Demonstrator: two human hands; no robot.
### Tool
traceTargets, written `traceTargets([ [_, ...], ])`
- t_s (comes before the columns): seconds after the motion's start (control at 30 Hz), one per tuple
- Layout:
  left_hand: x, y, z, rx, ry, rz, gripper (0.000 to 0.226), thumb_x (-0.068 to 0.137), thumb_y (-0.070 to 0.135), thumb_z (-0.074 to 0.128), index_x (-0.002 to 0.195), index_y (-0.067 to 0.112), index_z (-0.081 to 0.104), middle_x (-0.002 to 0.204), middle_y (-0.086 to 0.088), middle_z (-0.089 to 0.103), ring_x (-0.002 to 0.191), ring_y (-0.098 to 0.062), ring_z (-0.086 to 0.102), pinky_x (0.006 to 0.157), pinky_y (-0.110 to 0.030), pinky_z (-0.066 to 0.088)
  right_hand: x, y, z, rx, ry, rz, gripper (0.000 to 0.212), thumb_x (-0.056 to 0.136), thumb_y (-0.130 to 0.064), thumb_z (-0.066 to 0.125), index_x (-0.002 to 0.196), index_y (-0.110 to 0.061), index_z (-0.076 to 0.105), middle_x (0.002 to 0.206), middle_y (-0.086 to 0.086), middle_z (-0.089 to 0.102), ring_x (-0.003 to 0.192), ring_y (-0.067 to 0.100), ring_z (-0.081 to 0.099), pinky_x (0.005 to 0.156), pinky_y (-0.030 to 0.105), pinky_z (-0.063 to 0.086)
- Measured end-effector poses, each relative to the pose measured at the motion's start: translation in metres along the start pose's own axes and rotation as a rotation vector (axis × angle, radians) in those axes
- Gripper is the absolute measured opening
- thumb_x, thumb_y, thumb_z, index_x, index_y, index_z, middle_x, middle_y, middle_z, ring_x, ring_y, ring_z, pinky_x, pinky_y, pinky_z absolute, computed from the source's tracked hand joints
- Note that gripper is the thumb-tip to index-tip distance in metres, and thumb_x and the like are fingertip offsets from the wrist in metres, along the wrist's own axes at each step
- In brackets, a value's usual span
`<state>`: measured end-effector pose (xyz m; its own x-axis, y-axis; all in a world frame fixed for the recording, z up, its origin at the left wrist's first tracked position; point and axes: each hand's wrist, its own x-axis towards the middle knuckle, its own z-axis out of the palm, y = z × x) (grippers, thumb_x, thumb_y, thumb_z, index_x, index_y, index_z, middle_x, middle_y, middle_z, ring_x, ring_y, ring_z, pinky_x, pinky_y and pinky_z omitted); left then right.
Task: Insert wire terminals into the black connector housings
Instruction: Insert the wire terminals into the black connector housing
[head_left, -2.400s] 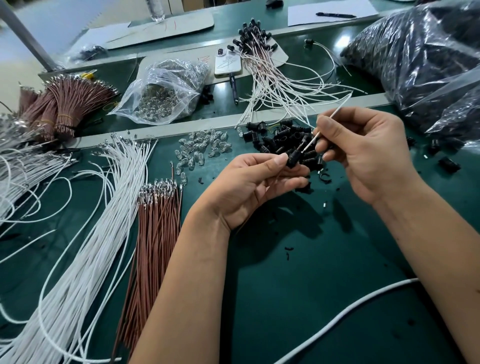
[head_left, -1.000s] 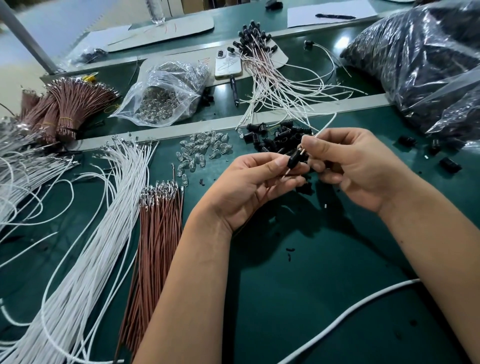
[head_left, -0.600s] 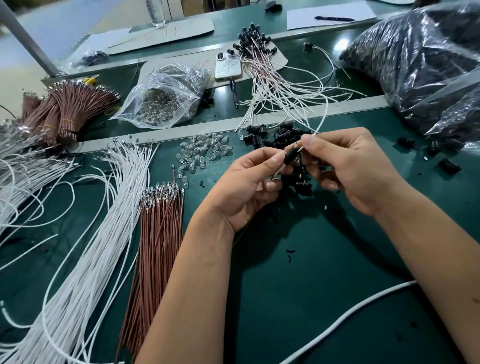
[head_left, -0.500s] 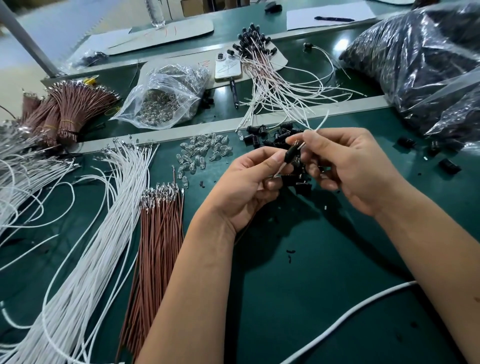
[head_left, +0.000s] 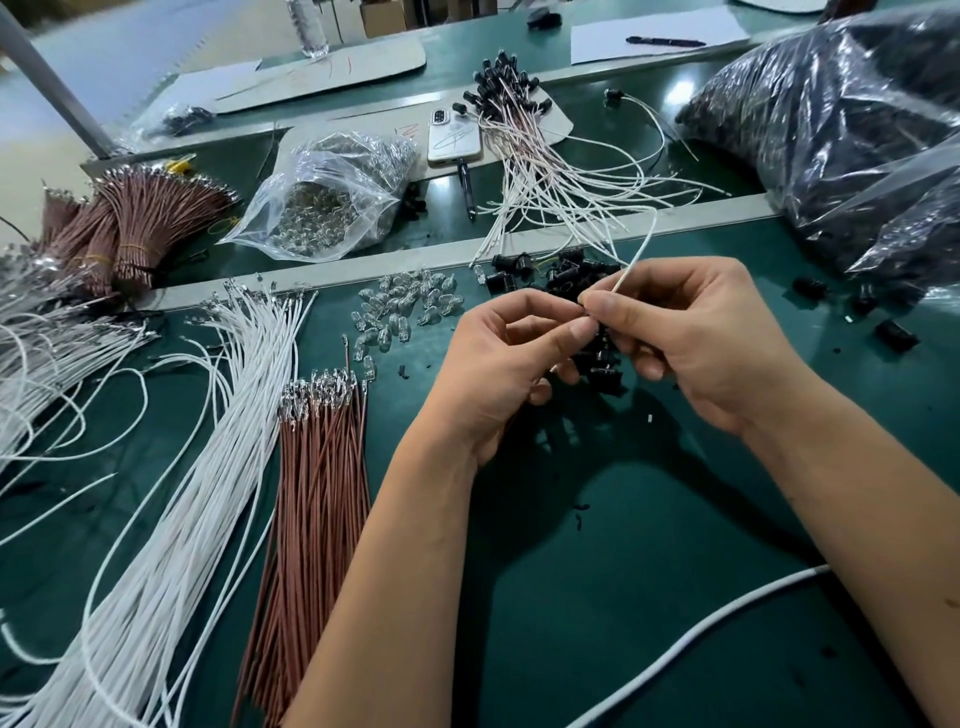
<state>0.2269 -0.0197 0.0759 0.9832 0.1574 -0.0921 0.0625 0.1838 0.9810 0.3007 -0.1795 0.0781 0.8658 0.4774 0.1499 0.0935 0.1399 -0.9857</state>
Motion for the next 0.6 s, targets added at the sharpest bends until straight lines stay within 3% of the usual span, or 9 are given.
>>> traceTargets([
  [0.17, 0.0005, 0.0004, -0.0011, 0.009, 0.001, 0.001, 0.013, 0.086, 0.009, 0.077, 0.082, 0.018, 0.069, 0.070, 0.001, 0.064, 0.055, -0.013, 0.052, 0.041, -0.015, 0.031, 0.0015, -0.0033, -0.0017, 0.103, 0.034, 0.041, 0.023, 0.077, -0.025, 0.081, 0.084, -0.004, 0.076, 0.062, 0.002, 0.061, 0.053, 0.011, 0.051, 0.039, 0.017, 0.035],
  [0.37, -0.0012, 0.0017, 0.0000, 0.020, -0.045, -0.017, 0.015, 0.087, 0.006, 0.075, 0.083, 0.016, 0.064, 0.089, -0.019, 0.063, 0.056, -0.015, 0.056, 0.042, -0.017, 0.034, 0.0021, -0.0016, 0.0011, 0.124, 0.104, 0.022, 0.017, 0.080, -0.024, 0.080, 0.075, -0.011, 0.072, 0.056, 0.003, 0.053, 0.048, 0.011, 0.045, 0.038, 0.018, 0.034],
  [0.5, -0.0032, 0.0033, 0.0031, 0.031, -0.075, -0.019, 0.007, 0.091, 0.012, 0.073, 0.089, 0.014, 0.066, 0.091, -0.015, 0.069, 0.069, -0.019, 0.066, 0.061, -0.023, 0.054, 0.0023, -0.0018, 0.0017, 0.118, 0.097, 0.031, 0.022, 0.079, -0.026, 0.080, 0.077, -0.006, 0.071, 0.055, 0.003, 0.053, 0.047, 0.011, 0.045, 0.037, 0.018, 0.033],
  [0.6, -0.0030, 0.0025, 0.0069, 0.030, -0.046, 0.001, 0.004, 0.092, 0.012, 0.071, 0.091, 0.010, 0.068, 0.086, -0.012, 0.071, 0.067, -0.018, 0.065, 0.065, -0.025, 0.057, 0.0005, -0.0008, 0.0044, 0.069, 0.043, 0.028, 0.025, 0.078, -0.025, 0.079, 0.076, -0.001, 0.072, 0.056, 0.005, 0.057, 0.045, 0.010, 0.046, 0.036, 0.018, 0.034],
])
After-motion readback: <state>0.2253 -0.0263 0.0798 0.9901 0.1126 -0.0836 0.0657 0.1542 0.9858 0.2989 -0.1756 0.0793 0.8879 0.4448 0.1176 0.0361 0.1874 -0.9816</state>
